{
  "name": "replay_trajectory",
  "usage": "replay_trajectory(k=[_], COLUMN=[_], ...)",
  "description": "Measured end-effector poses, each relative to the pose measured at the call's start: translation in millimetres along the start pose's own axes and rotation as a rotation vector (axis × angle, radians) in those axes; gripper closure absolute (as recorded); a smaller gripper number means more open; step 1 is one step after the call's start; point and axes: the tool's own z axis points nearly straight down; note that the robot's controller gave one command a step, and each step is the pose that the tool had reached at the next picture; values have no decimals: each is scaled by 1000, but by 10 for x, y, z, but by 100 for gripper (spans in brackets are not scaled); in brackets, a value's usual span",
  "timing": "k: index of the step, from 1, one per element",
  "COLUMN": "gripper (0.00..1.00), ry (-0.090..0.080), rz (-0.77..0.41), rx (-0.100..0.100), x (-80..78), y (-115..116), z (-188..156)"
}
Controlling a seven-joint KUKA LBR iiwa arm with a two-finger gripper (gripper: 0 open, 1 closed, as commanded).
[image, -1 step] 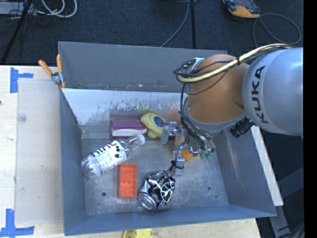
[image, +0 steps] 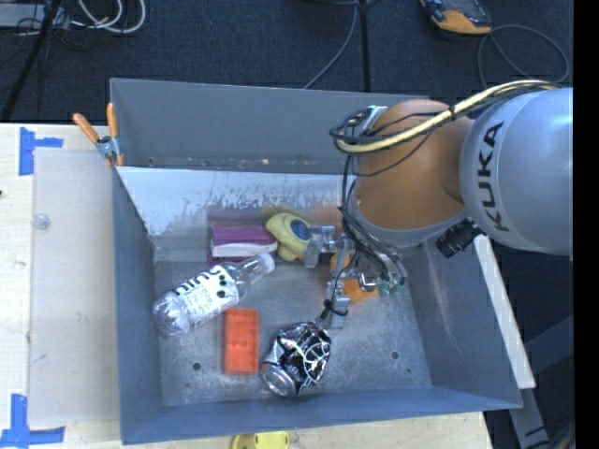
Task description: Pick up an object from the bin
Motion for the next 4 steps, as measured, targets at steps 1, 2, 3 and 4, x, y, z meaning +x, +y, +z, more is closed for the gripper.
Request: replay_trajectory(k=[1,2,3,4], gripper=[0,0,100,100], ry=[-5,12,-18,-17], rz=[-42,-93,-84,-83], rx=[0,0,-1,-1], x=[305,731,326,326], y=[-50,-135,-402,-402], z=[357,853,1278,1278])
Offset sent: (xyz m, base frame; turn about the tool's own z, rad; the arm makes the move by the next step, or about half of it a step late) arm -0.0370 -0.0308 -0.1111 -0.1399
